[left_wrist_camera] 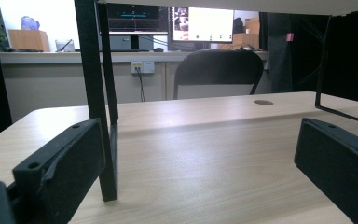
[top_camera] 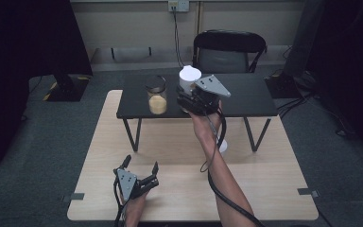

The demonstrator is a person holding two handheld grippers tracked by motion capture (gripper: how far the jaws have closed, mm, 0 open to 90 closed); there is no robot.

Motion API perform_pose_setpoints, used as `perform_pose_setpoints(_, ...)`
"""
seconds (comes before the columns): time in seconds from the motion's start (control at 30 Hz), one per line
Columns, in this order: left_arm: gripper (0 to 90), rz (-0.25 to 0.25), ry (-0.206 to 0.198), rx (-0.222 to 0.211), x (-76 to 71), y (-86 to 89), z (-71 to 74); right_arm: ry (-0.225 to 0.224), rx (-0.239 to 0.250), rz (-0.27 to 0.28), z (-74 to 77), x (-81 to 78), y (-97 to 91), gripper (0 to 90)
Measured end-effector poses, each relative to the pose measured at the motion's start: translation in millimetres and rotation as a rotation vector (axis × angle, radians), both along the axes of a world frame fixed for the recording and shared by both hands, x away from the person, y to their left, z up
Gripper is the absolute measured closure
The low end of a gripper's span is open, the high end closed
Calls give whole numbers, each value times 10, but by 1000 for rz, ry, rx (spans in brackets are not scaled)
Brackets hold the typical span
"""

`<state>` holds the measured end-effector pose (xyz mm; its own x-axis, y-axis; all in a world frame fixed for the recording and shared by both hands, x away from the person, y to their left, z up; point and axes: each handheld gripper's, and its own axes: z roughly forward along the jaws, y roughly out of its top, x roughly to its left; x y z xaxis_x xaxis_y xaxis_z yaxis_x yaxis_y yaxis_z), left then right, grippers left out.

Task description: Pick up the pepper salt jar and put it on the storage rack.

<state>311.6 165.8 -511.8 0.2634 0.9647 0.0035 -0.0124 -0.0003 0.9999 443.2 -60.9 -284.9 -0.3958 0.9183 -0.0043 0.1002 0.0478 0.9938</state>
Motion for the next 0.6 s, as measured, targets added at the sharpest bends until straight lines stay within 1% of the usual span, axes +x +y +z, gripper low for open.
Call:
perform_pose_setpoints(0.13, 13, 0, 1, 1, 0, -1, 0, 13, -1, 1, 11, 4, -2, 300)
perform_pose_setpoints(0.33, 13, 0, 1, 0, 1, 0, 0, 3, -6, 3, -7, -15, -8, 300)
perform_pose_setpoints(0.53, 13, 1, 1, 0, 0, -1, 0, 8, -5, 2, -3, -15, -7, 296)
perform_pose_setpoints(0.6, 13, 1, 0, 0, 0, -1, 0, 10, -12, 2, -4, -13, -2, 286)
